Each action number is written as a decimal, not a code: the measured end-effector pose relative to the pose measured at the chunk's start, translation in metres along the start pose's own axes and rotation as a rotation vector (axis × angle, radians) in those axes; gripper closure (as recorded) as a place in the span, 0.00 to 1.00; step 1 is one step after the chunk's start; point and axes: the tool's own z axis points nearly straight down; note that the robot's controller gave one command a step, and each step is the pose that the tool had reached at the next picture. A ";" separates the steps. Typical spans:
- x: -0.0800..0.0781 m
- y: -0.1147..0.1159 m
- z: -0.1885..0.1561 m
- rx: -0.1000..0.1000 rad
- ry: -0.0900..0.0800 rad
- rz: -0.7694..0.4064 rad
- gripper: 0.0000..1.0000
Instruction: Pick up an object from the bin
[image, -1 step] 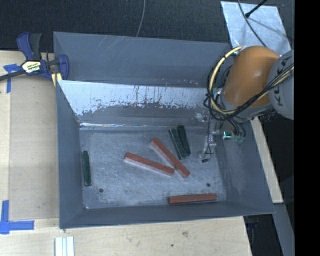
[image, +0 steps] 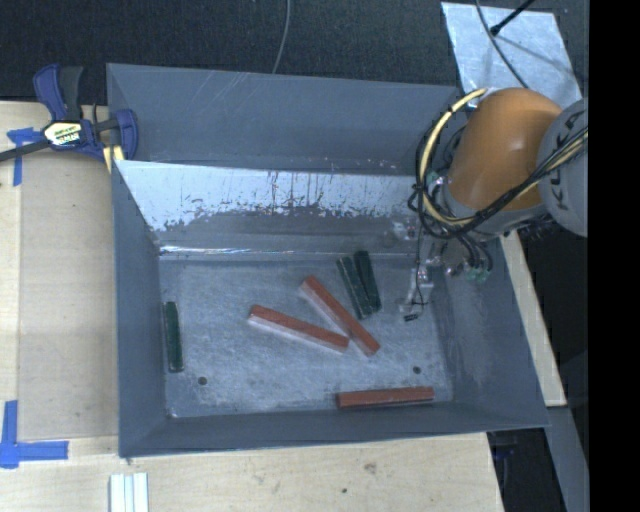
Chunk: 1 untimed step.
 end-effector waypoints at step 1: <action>0.025 0.075 0.049 0.000 -0.001 0.000 0.00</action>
Offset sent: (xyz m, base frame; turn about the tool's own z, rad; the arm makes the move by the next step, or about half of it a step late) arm -0.0125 0.0739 -0.0131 -0.0542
